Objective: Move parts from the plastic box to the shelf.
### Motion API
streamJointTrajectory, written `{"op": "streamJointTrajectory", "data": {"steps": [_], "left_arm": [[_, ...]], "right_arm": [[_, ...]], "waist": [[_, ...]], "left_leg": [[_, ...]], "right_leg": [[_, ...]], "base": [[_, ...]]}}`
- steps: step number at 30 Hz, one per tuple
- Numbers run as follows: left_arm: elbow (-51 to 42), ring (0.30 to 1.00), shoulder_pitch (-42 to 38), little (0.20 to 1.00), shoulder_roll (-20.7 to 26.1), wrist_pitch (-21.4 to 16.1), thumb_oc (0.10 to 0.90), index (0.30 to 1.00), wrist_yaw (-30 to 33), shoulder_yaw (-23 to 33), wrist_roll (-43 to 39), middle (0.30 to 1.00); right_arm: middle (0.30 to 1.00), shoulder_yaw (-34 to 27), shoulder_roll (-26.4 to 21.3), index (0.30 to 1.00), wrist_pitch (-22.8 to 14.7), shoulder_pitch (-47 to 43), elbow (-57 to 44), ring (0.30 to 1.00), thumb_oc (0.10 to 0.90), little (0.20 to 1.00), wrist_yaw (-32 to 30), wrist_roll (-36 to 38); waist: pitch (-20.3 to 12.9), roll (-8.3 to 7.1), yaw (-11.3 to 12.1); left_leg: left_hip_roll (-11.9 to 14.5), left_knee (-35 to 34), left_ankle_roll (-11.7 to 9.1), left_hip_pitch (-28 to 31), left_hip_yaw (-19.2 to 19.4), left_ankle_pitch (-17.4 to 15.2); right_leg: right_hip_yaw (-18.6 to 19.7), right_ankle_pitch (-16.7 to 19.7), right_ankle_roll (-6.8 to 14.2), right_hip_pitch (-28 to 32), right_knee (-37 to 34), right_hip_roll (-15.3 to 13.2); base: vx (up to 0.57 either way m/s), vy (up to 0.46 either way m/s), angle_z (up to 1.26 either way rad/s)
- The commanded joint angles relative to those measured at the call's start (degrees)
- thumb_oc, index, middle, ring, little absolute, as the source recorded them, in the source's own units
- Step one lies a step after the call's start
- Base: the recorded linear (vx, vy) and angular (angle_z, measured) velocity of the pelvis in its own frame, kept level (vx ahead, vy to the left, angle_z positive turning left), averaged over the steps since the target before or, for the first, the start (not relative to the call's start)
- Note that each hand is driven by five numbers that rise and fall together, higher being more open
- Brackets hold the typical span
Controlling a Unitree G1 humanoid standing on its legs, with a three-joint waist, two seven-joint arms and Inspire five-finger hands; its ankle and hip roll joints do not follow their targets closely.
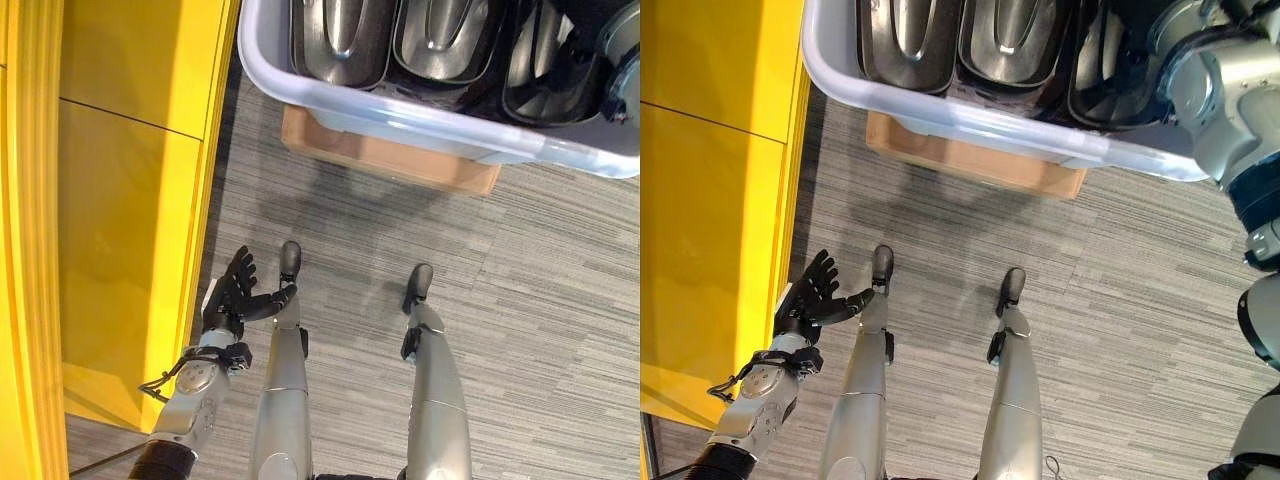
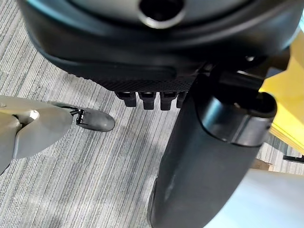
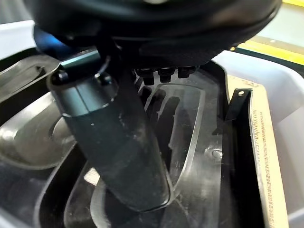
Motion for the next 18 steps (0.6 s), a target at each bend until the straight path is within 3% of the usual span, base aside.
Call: {"op": "streamJointTrajectory", "data": {"steps": [1,18], "left_arm": [[-6.29,1.0,2.69,1.0,3.82,-3.87,0.9,1.0,0.85,1.31,-1.38,1.0],[-6.0,1.0,2.9,1.0,4.48,-4.35,0.9,1.0,0.51,0.21,-2.09,1.0]], "right_arm": [[1.0,6.31,-2.76,1.0,2.08,-9.3,4.84,1.0,0.9,1.0,-4.25,1.09],[1.0,11.1,-1.07,1.0,2.03,-18.34,23.17,1.0,0.9,1.0,-6.41,4.81]], "waist": [[-0.43,1.12,0.24],[-0.43,2.68,1.85]], "left_leg": [[2.54,-0.03,-0.42,5.8,0.37,-3.88],[2.71,-2.57,-0.8,6.79,-0.12,-2.45]], "right_leg": [[-0.98,6.23,-2.23,3.78,-7.9,1.56],[-1.28,5.99,-1.96,3.41,-7.6,1.57]], "base": [[-0.01,-0.018,0.05],[0.0,-0.004,0.02]]}}
